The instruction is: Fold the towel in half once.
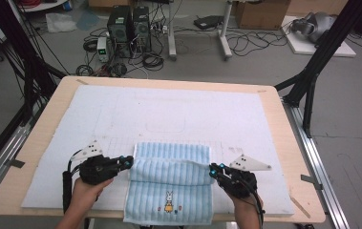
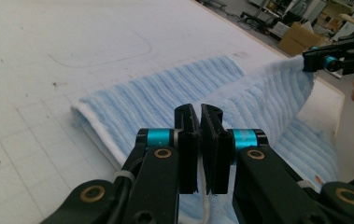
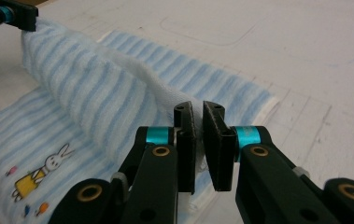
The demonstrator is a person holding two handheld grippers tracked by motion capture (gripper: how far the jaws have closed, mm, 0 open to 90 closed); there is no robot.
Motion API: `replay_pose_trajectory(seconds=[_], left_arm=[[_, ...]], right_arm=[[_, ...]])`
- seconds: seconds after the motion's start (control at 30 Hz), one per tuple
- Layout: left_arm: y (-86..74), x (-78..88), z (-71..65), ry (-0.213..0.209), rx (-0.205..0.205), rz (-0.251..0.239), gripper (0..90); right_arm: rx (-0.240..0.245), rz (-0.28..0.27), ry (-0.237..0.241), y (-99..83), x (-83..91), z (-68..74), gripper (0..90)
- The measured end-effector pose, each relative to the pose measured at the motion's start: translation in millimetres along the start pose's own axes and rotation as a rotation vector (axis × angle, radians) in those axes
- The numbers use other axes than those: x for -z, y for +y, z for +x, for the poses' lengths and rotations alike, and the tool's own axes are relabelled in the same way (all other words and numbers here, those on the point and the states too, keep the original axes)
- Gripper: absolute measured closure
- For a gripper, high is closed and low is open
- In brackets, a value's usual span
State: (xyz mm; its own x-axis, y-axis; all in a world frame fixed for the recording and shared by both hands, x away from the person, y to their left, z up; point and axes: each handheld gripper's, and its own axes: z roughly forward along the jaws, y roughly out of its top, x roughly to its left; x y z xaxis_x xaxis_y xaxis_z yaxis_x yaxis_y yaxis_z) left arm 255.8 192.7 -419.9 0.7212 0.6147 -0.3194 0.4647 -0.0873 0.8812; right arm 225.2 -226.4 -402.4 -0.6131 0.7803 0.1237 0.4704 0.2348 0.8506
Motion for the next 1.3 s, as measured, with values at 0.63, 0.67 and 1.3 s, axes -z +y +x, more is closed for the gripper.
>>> replay_pose_trajectory(seconds=[0.63,0.67,1.3], left_arm=[[-35.5,20.5,-19.9,0.013,0.043,0.014,59.9],[-34.3,21.5,-18.5,0.022,0.045,0.007,56.9],[-7.1,5.1,20.4,0.085,0.093,0.010,50.0]], right_arm=[[0.008,0.050,0.016,-48.0,24.6,28.9,75.6],[0.010,0.046,0.017,-49.4,25.9,28.7,72.3],[-0.051,-0.003,-0.082,-29.1,18.7,-1.7,64.5]])
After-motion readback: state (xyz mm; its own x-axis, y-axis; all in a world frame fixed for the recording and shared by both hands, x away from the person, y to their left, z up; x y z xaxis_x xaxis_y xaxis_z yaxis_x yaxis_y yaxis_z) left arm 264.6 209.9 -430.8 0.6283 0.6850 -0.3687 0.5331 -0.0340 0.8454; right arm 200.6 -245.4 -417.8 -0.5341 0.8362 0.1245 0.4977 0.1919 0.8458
